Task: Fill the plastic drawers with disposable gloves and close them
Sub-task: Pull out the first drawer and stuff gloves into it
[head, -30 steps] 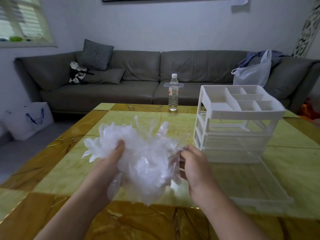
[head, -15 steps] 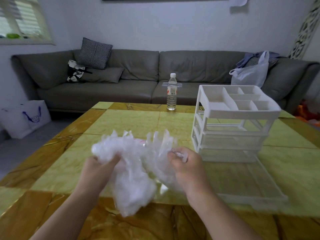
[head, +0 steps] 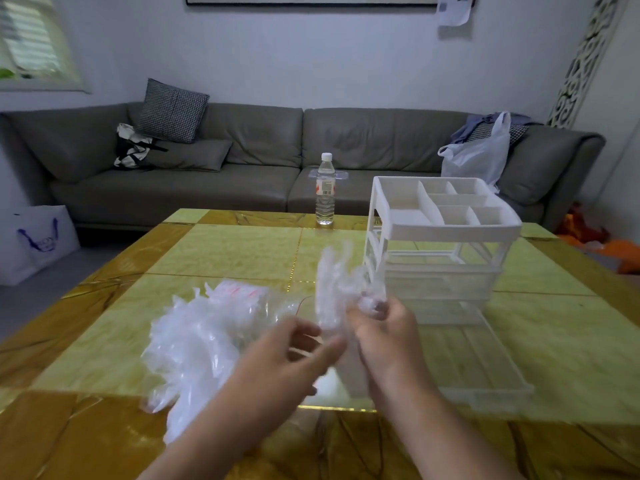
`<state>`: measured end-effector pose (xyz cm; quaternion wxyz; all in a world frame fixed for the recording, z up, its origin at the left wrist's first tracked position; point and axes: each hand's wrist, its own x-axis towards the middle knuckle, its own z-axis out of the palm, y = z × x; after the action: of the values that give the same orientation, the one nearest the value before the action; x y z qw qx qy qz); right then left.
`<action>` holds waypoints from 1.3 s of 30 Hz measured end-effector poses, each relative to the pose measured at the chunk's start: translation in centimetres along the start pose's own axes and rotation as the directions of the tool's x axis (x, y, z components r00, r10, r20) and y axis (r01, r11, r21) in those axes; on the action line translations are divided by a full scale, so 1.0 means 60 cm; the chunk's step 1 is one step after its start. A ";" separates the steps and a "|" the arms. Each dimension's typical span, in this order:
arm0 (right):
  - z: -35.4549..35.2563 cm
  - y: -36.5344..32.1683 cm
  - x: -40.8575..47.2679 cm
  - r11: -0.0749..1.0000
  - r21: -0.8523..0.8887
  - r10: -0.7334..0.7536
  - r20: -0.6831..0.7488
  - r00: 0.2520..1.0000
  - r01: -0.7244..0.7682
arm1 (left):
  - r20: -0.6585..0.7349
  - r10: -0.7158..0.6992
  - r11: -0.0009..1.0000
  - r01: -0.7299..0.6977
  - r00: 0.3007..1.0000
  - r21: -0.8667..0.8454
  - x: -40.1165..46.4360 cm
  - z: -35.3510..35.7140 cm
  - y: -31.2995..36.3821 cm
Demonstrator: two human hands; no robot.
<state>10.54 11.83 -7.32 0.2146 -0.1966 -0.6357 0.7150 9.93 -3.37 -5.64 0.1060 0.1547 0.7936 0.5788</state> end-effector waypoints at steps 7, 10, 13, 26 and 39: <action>-0.016 -0.008 -0.011 0.996 0.047 0.061 0.243 0.968 -0.074 | 0.016 -0.138 0.921 0.135 0.990 -0.367 0.002 0.022 0.006; -0.028 -0.015 -0.008 0.998 0.035 0.052 0.167 0.985 -0.059 | -0.075 -0.227 0.897 0.179 0.971 -0.404 0.012 0.017 0.001; -0.049 -0.028 0.001 0.995 0.054 0.076 0.077 0.994 -0.080 | -0.138 -0.275 0.870 0.185 0.952 -0.456 0.026 0.002 -0.006; -0.053 -0.037 -0.021 0.966 -0.208 -0.154 0.021 0.988 0.155 | 0.067 -0.155 0.814 0.166 0.986 -0.556 0.024 0.020 0.007; -0.038 -0.034 -0.041 0.948 -0.236 -0.084 0.459 0.884 0.212 | 0.125 -0.092 0.764 0.151 0.988 -0.628 0.009 0.027 0.001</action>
<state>13.96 12.56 -5.52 0.0889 -0.0073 -0.7754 0.6252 10.00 -1.71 -6.11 0.2236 0.0831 0.5545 0.7973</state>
